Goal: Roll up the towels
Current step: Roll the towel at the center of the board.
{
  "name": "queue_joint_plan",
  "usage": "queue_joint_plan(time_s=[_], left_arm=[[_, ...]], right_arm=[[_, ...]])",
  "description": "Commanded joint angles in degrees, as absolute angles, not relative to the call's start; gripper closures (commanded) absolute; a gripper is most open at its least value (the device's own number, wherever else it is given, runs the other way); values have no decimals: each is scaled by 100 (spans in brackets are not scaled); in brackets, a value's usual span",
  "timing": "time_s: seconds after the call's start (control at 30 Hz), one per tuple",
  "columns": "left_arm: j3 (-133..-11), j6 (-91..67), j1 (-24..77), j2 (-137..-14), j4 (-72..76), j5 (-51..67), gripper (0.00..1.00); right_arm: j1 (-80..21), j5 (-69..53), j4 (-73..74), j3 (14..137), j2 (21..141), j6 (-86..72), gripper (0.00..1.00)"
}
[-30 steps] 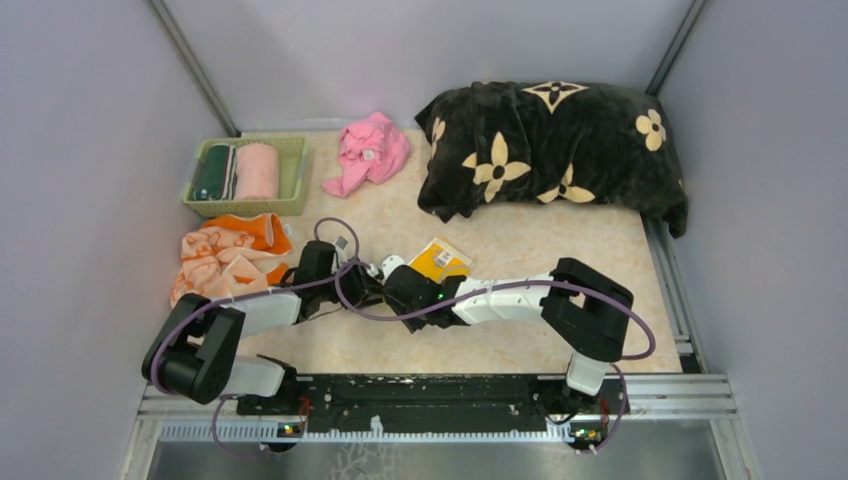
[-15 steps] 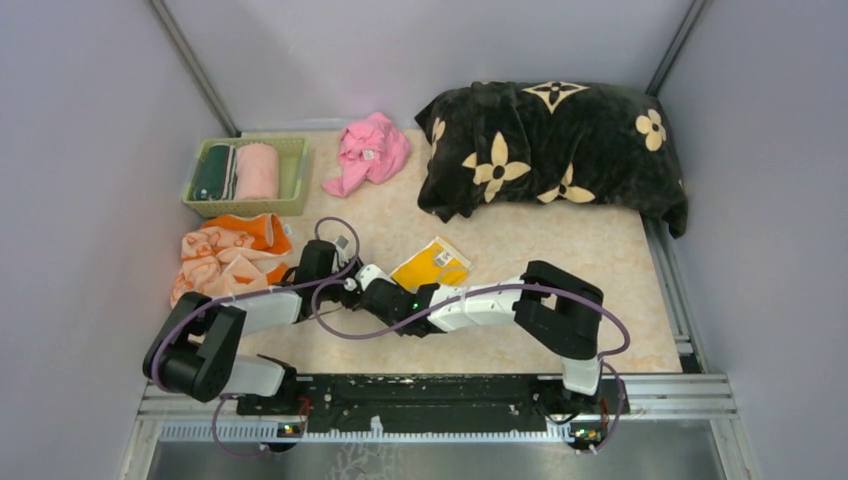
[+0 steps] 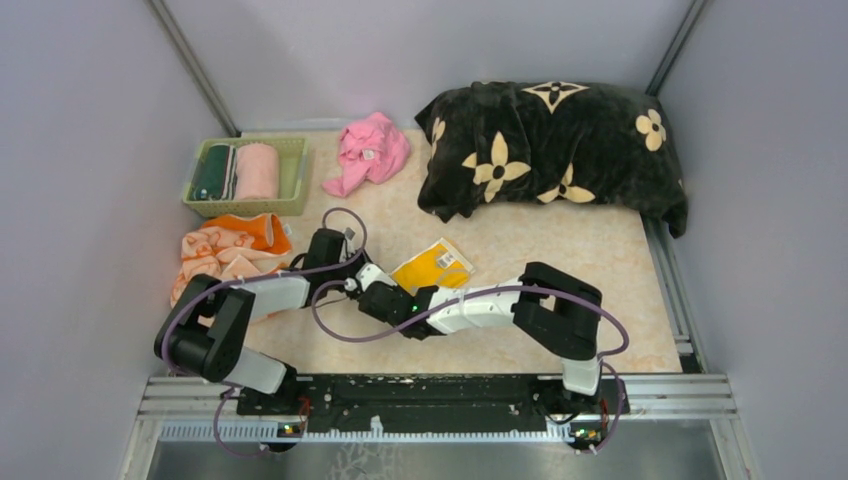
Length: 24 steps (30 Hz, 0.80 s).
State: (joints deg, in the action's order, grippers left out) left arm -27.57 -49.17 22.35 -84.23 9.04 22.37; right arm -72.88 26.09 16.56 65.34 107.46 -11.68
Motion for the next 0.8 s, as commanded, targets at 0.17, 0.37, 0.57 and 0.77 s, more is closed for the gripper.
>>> queue_joint_plan(time_s=[0.17,0.37,0.57,0.77], left_arm=[[-2830,-4218,2221,-8375,-683,978,74],[-3001,-4096,2202,-7558,-1270,736,50],[-2794,-4257,2163,-6174,-1506,823,45],[-2396,-4553,2163,-5568,-1573,1526,40]], right_arm=[[-7231,1055,1211,6122,10361,-1606,100],[-6936,72,420,5697,9808,-2026,100],[-6291,-1109,-1052,4682,9145,-3178,100],[-5443,-2337,-3157,3556,9023,-4719,100]])
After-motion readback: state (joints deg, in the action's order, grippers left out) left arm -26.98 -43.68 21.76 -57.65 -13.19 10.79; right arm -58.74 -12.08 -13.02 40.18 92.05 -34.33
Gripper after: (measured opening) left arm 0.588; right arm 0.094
